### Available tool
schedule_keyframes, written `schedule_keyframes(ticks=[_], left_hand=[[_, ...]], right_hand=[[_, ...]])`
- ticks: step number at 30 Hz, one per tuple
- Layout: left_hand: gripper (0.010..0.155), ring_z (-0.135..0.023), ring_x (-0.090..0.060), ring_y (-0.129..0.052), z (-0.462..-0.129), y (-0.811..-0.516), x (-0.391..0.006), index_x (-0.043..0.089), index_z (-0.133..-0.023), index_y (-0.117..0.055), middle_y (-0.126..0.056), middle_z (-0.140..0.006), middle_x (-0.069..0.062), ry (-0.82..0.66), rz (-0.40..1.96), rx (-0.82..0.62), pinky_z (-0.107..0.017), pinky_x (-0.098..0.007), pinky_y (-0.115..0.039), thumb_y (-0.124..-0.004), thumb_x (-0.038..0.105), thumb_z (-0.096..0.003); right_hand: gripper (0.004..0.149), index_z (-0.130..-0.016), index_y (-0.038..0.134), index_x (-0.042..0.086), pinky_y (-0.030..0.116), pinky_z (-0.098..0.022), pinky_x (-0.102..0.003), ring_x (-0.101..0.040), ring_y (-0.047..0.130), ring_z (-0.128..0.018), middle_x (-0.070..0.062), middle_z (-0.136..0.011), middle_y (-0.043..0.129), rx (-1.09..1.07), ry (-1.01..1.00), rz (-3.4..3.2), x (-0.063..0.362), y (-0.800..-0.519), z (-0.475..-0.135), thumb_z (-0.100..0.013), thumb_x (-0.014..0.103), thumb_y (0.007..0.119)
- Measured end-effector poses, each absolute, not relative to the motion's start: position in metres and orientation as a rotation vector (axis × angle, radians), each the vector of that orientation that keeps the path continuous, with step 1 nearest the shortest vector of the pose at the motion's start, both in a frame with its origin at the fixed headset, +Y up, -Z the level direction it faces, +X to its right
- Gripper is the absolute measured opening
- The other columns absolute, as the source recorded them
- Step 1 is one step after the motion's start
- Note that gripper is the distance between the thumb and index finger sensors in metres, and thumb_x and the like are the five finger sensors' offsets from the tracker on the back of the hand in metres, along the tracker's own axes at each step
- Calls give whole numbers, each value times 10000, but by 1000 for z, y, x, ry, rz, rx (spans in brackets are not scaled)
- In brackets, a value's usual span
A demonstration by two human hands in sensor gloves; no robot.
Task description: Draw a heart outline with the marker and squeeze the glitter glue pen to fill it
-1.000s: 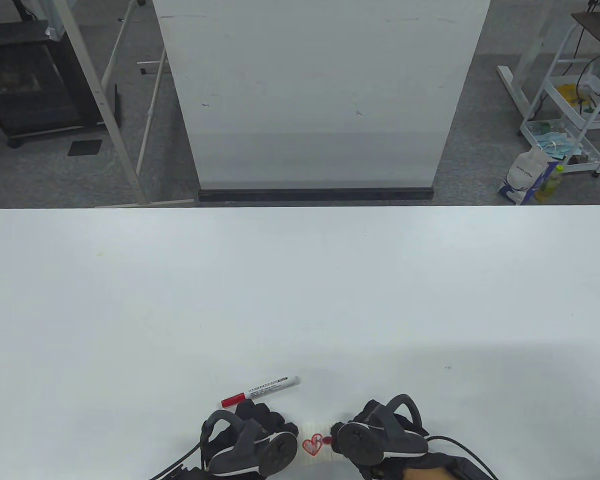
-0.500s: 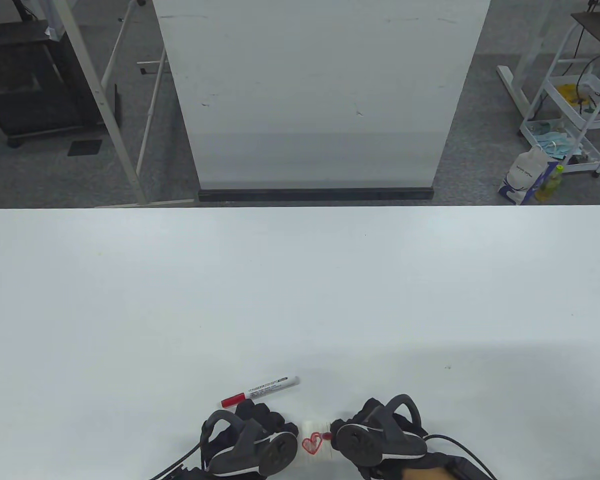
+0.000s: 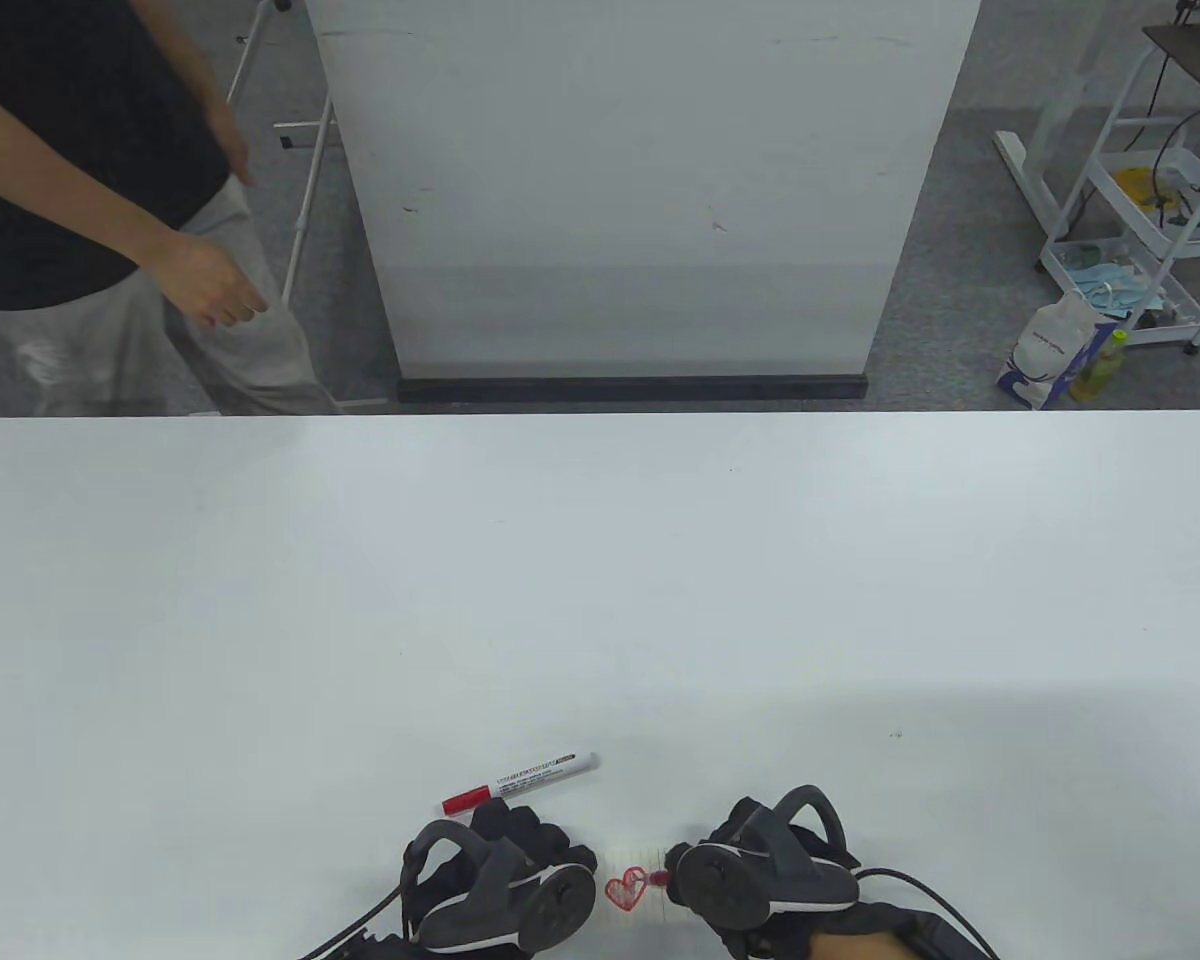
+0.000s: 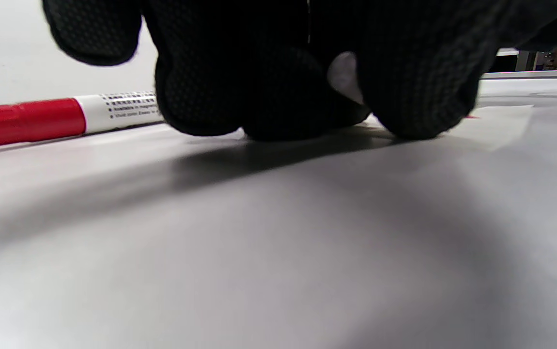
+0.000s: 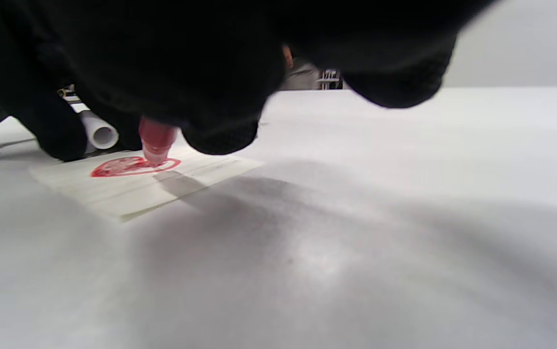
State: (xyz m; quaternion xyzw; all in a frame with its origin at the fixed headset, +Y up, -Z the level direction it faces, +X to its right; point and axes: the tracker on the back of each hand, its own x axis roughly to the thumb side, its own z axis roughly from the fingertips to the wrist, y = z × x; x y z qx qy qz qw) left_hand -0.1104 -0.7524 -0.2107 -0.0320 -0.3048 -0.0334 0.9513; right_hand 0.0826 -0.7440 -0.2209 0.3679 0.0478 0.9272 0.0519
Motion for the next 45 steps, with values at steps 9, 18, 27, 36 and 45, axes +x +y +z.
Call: schedule_keyframes(ticks=[9, 18, 27, 36, 45], left_hand=[[460, -694, -296, -943, -211, -752, -110, 279, -844, -882, -980, -752, 2, -619, -69, -65, -657, -637, -659, -879, 480, -430], [460, -693, -296, -943, -211, -752, -110, 281, -843, -882, -981, -751, 2, -619, -69, -65, -657, -637, -659, -879, 481, -429], [460, -693, -296, -943, -211, -752, -110, 279, -843, -883, -981, -751, 2, -619, -69, -65, -657, -637, -660, -879, 481, -430], [461, -694, -296, -943, -211, -752, -110, 279, -843, -883, -981, -752, 2, -619, -68, -65, -657, -637, -659, -879, 482, -429], [461, -693, -296, -943, -211, -752, -110, 279, -843, -883, -981, -751, 2, -619, -69, -65, -657, -636, -660, -879, 481, -429]], right_hand=[[430, -648, 989, 135, 885, -417, -377, -137, 935, 34, 49, -121, 994, 1099, 73, 2852, 83, -745, -222, -364, 418, 831], [429, -650, 987, 141, 884, -420, -377, -136, 937, 30, 51, -126, 995, 1100, 36, 2883, 83, -745, -222, -365, 421, 830], [429, -645, 990, 136, 884, -419, -377, -137, 937, 33, 51, -122, 996, 1093, 60, 2841, 81, -746, -220, -365, 421, 831], [428, -633, 997, 127, 886, -414, -378, -136, 935, 38, 50, -111, 995, 1104, 98, 2830, 83, -745, -220, -362, 418, 837], [428, -633, 996, 124, 890, -413, -367, -133, 934, 46, 51, -111, 994, 1123, 152, 2836, 83, -742, -221, -363, 416, 837]])
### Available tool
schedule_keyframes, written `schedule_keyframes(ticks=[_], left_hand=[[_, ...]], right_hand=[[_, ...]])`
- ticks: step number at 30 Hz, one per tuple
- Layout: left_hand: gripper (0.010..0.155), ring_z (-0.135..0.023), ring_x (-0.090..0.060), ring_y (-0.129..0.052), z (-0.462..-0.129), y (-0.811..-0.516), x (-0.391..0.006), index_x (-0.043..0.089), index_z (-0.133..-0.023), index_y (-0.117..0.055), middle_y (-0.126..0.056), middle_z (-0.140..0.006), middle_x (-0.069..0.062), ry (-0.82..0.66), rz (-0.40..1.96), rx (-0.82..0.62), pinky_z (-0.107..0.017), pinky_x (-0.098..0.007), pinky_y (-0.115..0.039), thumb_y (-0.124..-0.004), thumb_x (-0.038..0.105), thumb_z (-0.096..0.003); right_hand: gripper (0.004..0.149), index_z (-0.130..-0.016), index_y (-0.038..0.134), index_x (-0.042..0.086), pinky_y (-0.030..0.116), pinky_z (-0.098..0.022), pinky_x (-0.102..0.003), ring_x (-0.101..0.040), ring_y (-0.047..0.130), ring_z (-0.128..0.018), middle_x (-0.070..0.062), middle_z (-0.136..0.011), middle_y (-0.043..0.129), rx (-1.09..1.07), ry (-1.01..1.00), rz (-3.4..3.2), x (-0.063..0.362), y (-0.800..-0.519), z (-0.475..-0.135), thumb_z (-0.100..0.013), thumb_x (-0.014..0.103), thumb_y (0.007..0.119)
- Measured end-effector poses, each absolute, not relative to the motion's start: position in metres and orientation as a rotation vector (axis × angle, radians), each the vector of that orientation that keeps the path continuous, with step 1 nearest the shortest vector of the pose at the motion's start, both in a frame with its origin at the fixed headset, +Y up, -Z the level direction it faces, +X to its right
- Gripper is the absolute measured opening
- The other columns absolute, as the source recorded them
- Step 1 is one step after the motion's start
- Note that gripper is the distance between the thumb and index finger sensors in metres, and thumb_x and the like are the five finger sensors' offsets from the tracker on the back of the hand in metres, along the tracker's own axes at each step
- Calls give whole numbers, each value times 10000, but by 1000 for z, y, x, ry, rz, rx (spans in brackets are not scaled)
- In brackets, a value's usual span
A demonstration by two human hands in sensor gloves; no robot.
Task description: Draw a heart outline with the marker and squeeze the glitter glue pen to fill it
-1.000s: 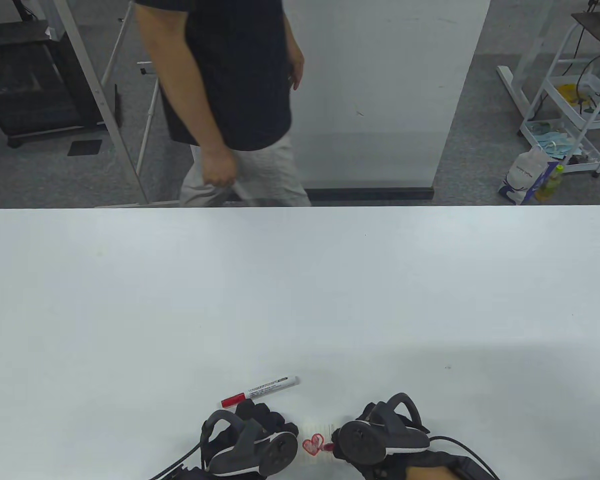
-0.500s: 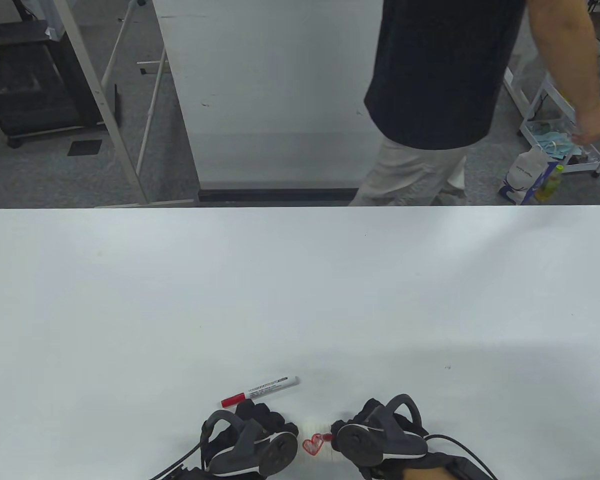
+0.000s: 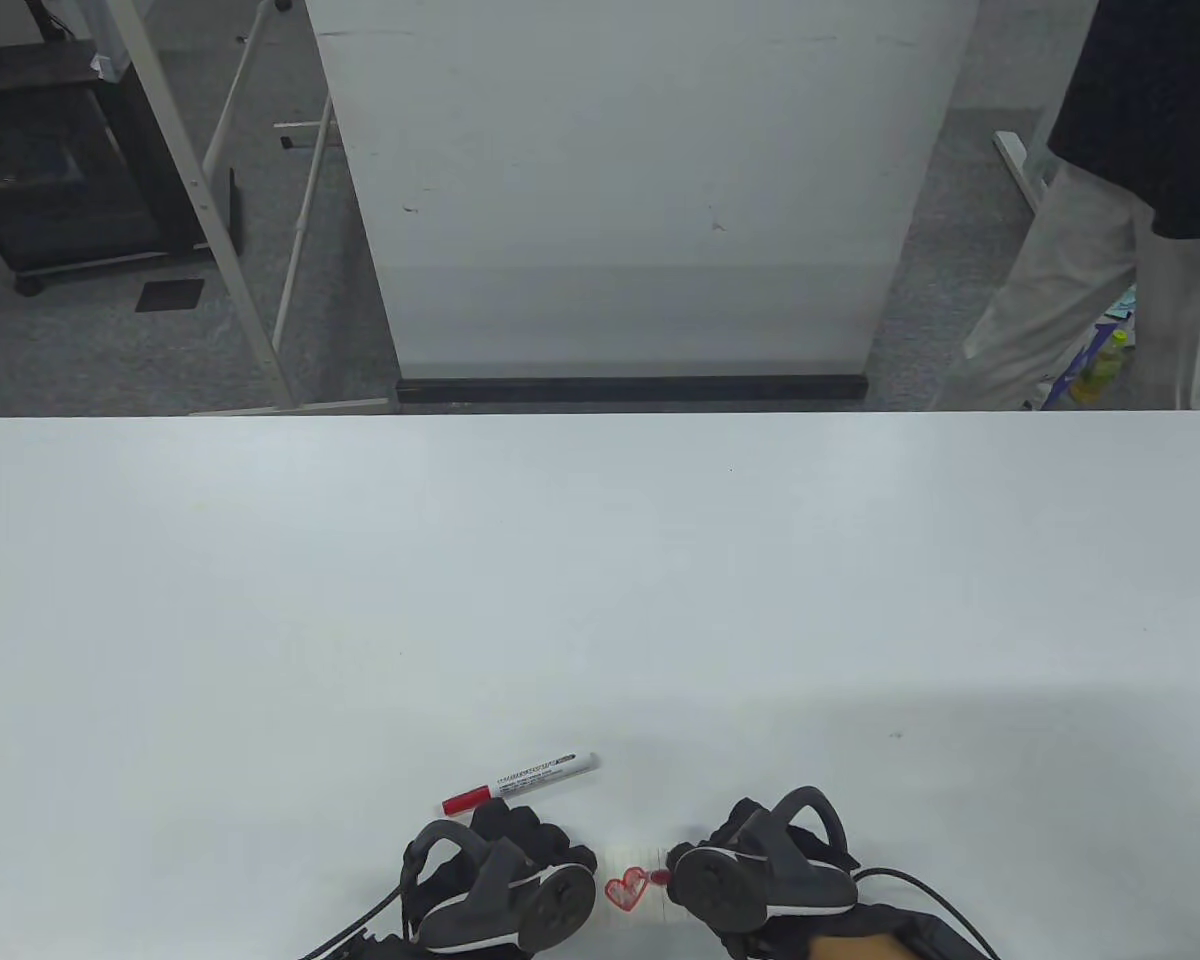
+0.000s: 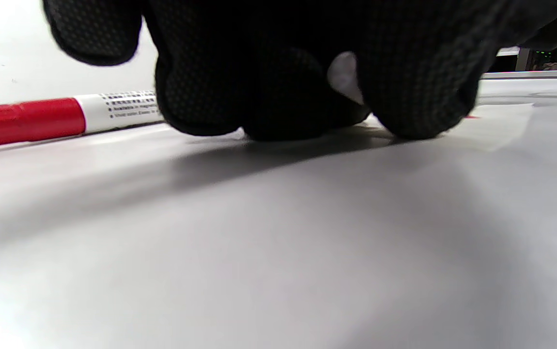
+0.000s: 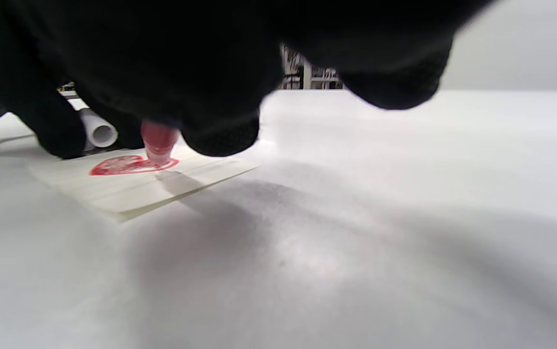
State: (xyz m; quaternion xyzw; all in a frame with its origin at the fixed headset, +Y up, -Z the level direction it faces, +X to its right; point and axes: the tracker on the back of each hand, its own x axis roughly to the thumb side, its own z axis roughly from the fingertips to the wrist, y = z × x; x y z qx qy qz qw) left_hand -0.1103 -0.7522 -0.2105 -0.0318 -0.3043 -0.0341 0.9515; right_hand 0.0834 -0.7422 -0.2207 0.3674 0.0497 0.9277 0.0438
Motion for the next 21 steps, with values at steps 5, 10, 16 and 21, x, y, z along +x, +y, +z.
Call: schedule_keyframes(ticks=[5, 10, 16, 21], left_hand=[[459, -692, -297, -943, -210, -752, -110, 280, -841, -885, -981, -750, 2, -618, -68, -64, -657, -636, -660, -880, 481, -428], [460, -692, -295, -944, -210, -752, -110, 279, -841, -884, -982, -750, 2, -618, -68, -64, -656, -637, -660, -881, 480, -428], [460, -692, -296, -944, -210, -752, -110, 280, -841, -884, -982, -749, 1, -617, -68, -64, -656, -637, -660, -881, 480, -427], [460, -691, -298, -944, -210, -752, -110, 278, -841, -885, -983, -748, 0, -617, -67, -64, -657, -637, -658, -881, 480, -427]], right_hand=[[429, -633, 997, 122, 896, -404, -373, -134, 935, 45, 50, -112, 994, 1092, 43, 2878, 83, -743, -220, -363, 415, 838], [428, -630, 997, 123, 896, -405, -371, -133, 934, 46, 51, -110, 994, 1129, 160, 2821, 83, -742, -220, -362, 416, 838], [428, -634, 996, 120, 896, -406, -374, -135, 936, 38, 48, -114, 995, 1095, 60, 2870, 83, -742, -220, -363, 412, 839], [426, -629, 999, 117, 896, -405, -374, -135, 933, 39, 46, -111, 993, 1120, 127, 2852, 84, -740, -219, -360, 409, 844]])
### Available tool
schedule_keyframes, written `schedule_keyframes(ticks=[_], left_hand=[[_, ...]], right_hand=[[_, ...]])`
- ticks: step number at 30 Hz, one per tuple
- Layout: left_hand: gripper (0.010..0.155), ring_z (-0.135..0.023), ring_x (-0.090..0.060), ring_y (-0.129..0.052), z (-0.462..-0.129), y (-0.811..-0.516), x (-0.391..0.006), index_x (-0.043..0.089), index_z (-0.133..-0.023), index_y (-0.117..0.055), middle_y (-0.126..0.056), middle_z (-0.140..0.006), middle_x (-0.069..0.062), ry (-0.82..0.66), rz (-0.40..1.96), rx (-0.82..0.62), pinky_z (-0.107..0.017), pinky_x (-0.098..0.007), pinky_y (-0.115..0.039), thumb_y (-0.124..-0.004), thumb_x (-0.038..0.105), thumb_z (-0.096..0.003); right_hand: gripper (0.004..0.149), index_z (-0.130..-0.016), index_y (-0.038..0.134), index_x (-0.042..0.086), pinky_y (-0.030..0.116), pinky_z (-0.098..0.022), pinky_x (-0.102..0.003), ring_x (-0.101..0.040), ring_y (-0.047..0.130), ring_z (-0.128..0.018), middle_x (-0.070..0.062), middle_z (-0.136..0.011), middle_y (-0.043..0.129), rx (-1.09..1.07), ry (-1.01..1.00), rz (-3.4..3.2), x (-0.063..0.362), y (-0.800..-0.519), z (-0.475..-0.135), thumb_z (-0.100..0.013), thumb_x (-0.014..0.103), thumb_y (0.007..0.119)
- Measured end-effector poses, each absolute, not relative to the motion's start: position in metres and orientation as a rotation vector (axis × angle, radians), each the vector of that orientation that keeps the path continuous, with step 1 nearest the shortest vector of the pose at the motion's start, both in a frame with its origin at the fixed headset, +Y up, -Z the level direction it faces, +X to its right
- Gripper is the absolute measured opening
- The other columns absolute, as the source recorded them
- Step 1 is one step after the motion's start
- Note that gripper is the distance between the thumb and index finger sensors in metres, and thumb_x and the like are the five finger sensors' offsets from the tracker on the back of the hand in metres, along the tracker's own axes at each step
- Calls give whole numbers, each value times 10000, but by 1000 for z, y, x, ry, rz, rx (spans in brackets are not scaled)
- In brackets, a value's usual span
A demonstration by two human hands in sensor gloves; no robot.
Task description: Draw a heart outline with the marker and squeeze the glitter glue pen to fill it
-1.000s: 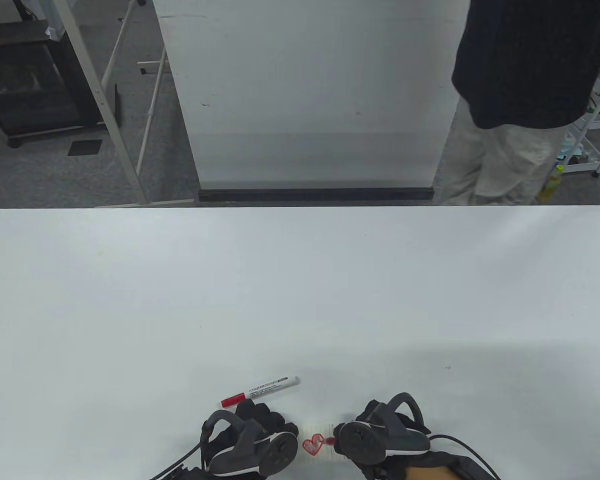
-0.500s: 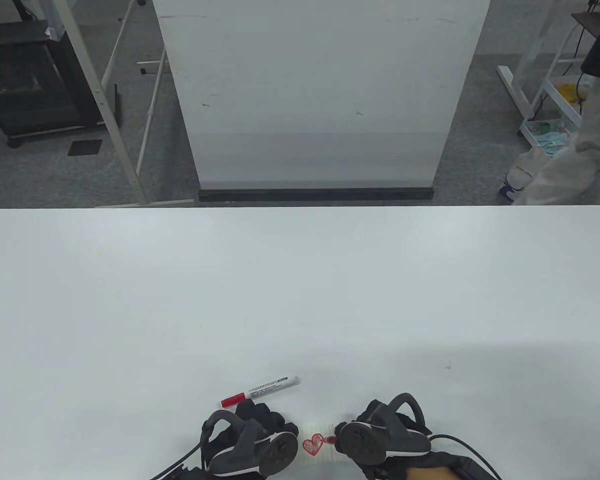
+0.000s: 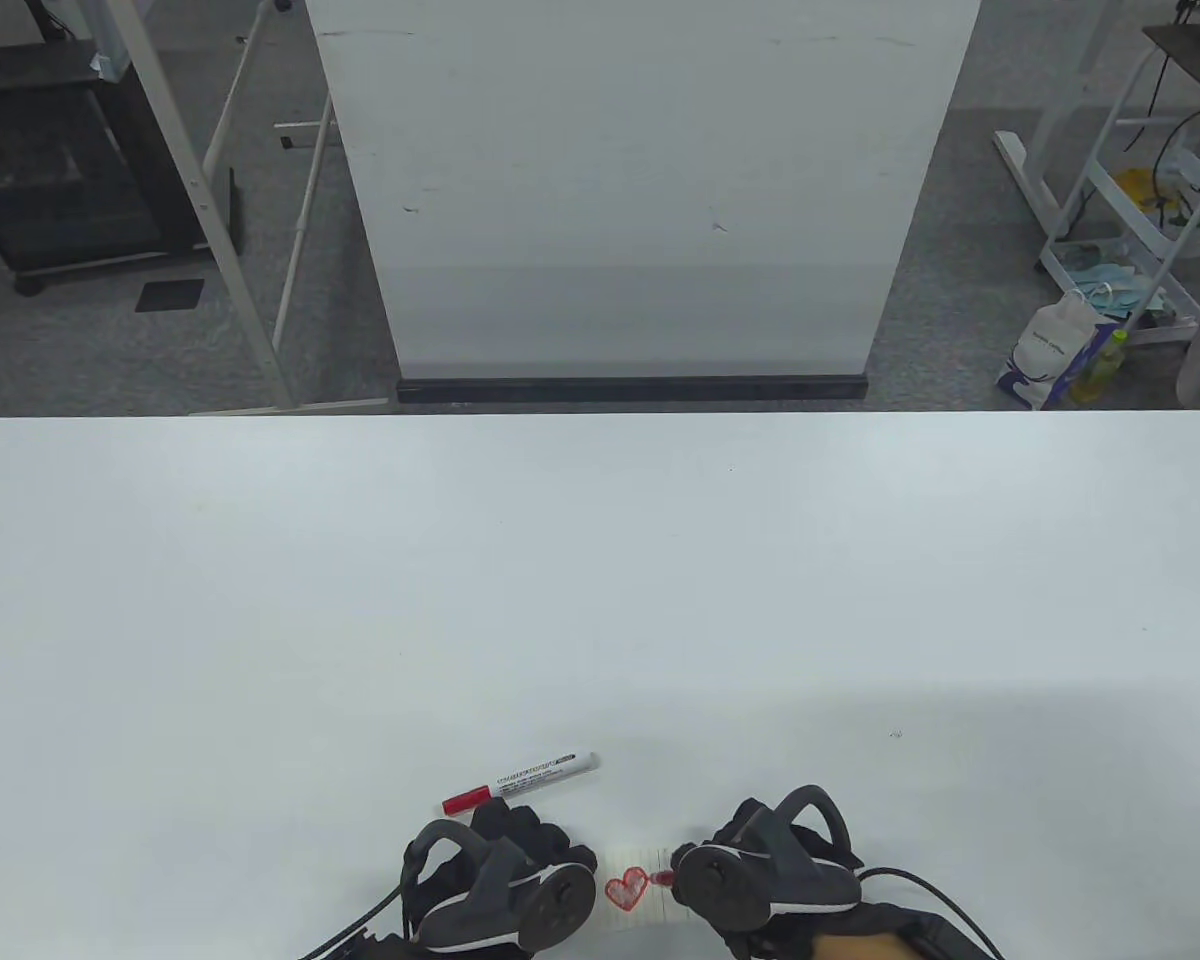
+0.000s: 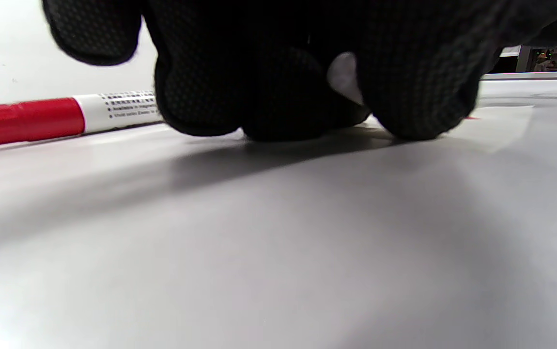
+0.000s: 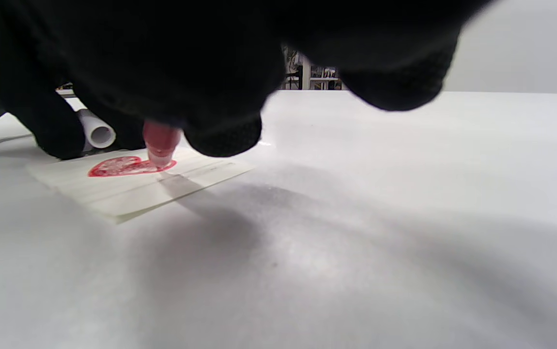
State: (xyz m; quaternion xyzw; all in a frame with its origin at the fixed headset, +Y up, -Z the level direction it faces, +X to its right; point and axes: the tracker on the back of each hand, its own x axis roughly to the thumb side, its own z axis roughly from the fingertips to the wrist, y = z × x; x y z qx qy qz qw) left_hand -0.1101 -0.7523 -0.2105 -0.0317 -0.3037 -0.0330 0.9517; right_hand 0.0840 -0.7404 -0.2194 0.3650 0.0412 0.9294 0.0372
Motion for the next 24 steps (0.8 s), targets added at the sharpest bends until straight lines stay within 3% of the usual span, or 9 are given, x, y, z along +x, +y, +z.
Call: schedule_keyframes(ticks=[6, 11, 15, 20, 24], left_hand=[[459, -692, -296, -944, -210, -752, -110, 279, -840, -885, -982, -749, 2, -617, -67, -64, -657, -638, -659, -881, 480, -427], [461, -691, -297, -944, -211, -752, -110, 280, -841, -884, -982, -750, 1, -618, -68, -64, -656, -637, -659, -880, 482, -427], [459, -691, -297, -944, -210, -752, -110, 280, -840, -885, -982, -749, 3, -618, -68, -64, -657, -636, -660, -881, 480, -427], [460, -692, -297, -944, -211, -752, -110, 277, -841, -885, -983, -749, 1, -618, -66, -65, -657, -638, -658, -881, 479, -428], [461, -693, -296, -944, -211, -752, -110, 279, -842, -884, -982, -749, 3, -618, -66, -64, -657, -636, -660, -881, 481, -427]], right_hand=[[426, -633, 996, 122, 895, -407, -373, -134, 934, 39, 48, -115, 993, 1105, 60, 2876, 84, -741, -219, -362, 412, 840], [427, -632, 997, 121, 891, -409, -375, -139, 932, 38, 45, -114, 992, 1126, 146, 2815, 83, -742, -218, -360, 411, 841], [426, -633, 996, 121, 892, -409, -375, -137, 932, 38, 46, -115, 992, 1114, 40, 2889, 83, -740, -219, -362, 411, 840], [426, -631, 997, 120, 889, -411, -375, -139, 931, 38, 45, -114, 991, 1147, 166, 2805, 81, -741, -217, -361, 411, 841], [428, -635, 995, 120, 889, -410, -377, -140, 931, 37, 43, -115, 992, 1125, 43, 2872, 80, -740, -216, -361, 410, 841]])
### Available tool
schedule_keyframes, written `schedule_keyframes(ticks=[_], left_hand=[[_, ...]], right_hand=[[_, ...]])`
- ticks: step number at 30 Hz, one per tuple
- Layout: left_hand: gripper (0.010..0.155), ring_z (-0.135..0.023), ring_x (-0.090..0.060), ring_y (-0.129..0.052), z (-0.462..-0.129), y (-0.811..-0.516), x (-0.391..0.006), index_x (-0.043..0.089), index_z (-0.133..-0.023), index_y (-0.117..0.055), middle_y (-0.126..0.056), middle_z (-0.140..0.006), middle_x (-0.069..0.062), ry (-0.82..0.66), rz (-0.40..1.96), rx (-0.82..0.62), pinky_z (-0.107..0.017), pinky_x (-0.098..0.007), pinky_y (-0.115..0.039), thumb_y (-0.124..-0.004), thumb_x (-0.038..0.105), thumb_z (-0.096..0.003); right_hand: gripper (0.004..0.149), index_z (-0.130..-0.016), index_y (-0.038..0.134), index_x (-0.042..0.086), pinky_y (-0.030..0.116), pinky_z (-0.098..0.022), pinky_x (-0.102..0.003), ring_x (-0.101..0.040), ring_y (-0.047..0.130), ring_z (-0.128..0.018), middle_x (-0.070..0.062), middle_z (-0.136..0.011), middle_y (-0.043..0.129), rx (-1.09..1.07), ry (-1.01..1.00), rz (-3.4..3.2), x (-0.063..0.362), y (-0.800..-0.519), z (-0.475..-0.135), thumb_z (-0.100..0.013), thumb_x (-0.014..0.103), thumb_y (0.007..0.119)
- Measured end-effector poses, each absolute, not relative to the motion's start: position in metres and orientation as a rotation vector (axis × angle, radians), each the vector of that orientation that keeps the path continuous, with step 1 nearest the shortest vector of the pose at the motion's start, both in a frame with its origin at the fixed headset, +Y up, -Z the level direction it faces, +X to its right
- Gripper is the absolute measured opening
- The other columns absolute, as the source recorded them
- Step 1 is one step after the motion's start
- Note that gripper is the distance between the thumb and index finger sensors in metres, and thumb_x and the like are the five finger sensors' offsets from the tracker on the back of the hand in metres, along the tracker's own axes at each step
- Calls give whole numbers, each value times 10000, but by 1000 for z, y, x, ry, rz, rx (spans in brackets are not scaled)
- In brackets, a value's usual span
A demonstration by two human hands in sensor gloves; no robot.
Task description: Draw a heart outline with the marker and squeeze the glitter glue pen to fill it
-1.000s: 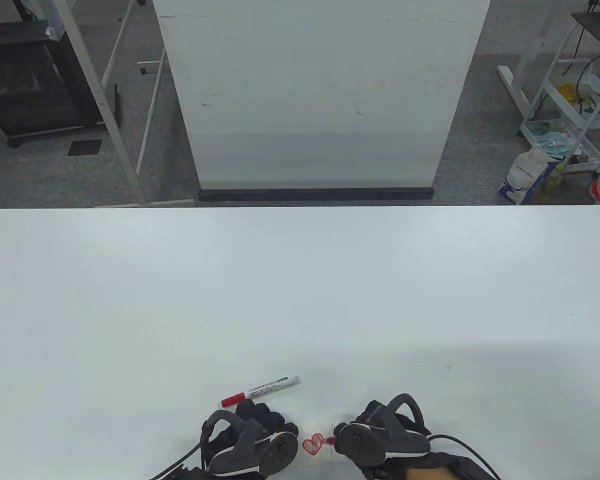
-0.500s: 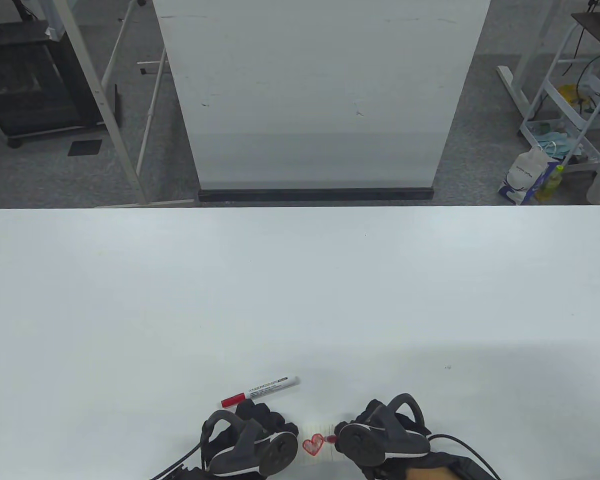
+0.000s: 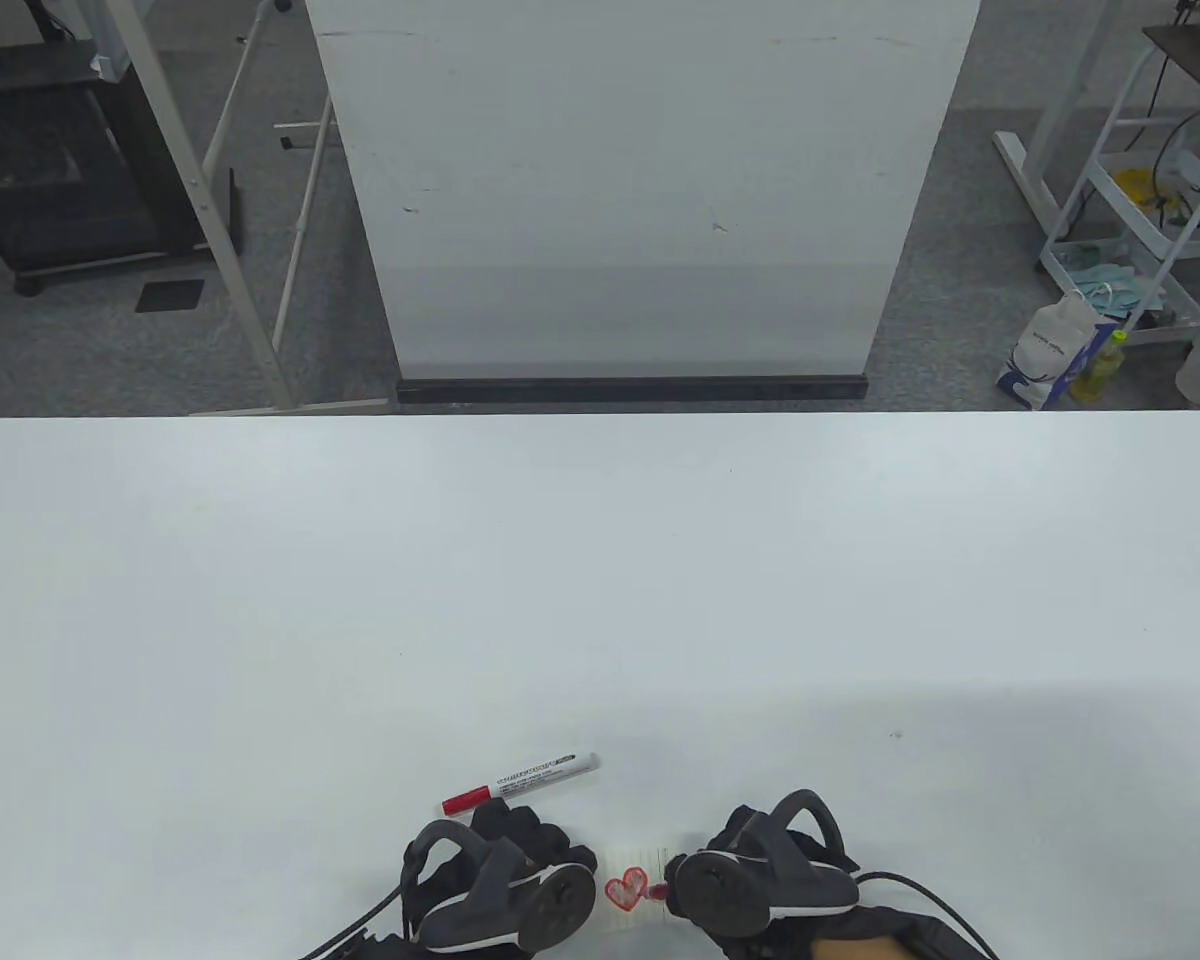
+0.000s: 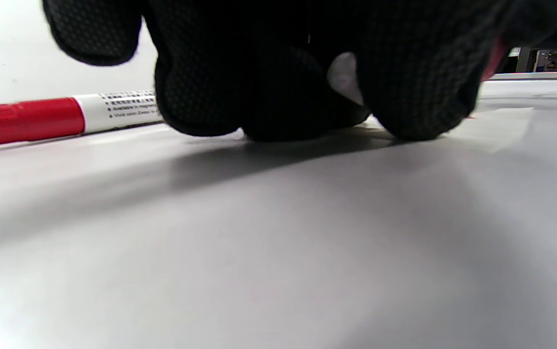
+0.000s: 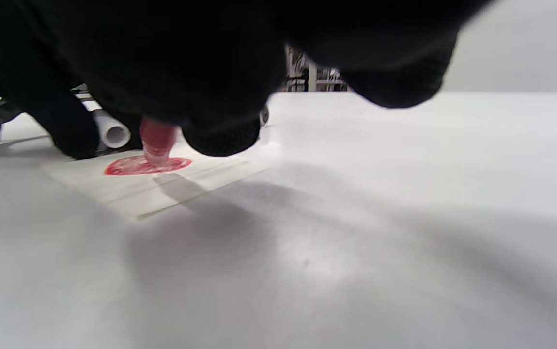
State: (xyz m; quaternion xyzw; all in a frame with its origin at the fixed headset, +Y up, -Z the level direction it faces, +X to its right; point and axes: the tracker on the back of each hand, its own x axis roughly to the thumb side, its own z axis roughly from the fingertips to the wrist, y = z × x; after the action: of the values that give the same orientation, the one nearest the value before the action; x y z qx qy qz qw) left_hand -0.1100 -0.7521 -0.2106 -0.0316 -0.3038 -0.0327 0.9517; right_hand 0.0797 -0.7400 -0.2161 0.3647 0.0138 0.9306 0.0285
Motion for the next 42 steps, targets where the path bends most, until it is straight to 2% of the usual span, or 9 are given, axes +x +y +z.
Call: schedule_keyframes(ticks=[2, 6, 12, 16, 21, 38, 42], left_hand=[[461, -691, -296, -944, -211, -752, -110, 279, -840, -885, -982, -749, 3, -617, -67, -64, -656, -637, -660, -881, 481, -426], [462, -692, -296, -944, -210, -752, -110, 278, -842, -883, -982, -750, 2, -617, -67, -64, -656, -637, -660, -881, 481, -427], [460, -692, -297, -943, -211, -752, -110, 279, -840, -885, -982, -749, 1, -618, -67, -64, -656, -638, -659, -881, 480, -427], [461, -693, -297, -943, -211, -752, -110, 278, -841, -884, -982, -750, 0, -618, -66, -64, -657, -637, -658, -882, 479, -427], [460, -692, -297, -944, -211, -752, -110, 279, -840, -885, -982, -750, 2, -618, -67, -64, -656, -637, -659, -881, 480, -427], [462, -693, -297, -943, -211, -752, -110, 279, -842, -884, -981, -750, 2, -616, -66, -65, -658, -640, -655, -880, 481, -427], [460, -691, -294, -948, -211, -752, -111, 288, -840, -888, -984, -751, 7, -617, -61, -61, -659, -644, -650, -879, 482, -423]], right_hand=[[427, -636, 995, 122, 890, -411, -375, -137, 932, 38, 46, -116, 991, 1126, 31, 2886, 80, -739, -216, -363, 412, 839], [426, -631, 997, 122, 886, -414, -377, -140, 931, 37, 44, -115, 991, 1147, 135, 2821, 80, -740, -216, -361, 411, 841], [427, -636, 994, 123, 887, -413, -375, -138, 931, 37, 46, -116, 991, 1122, 23, 2892, 81, -740, -217, -363, 413, 838], [427, -631, 997, 120, 885, -413, -378, -141, 930, 38, 43, -113, 991, 1140, 143, 2811, 81, -741, -216, -360, 411, 841], [427, -637, 994, 124, 886, -414, -376, -139, 931, 36, 46, -118, 991, 1121, 13, 2892, 81, -740, -217, -364, 413, 837], [428, -638, 993, 127, 885, -416, -376, -138, 934, 32, 48, -122, 993, 1119, 6, 2880, 83, -740, -216, -364, 416, 836], [445, -667, 975, 141, 871, -429, -399, -139, 944, 0, 51, -163, 997, 1058, -36, 2789, 89, -733, -218, -370, 433, 816]])
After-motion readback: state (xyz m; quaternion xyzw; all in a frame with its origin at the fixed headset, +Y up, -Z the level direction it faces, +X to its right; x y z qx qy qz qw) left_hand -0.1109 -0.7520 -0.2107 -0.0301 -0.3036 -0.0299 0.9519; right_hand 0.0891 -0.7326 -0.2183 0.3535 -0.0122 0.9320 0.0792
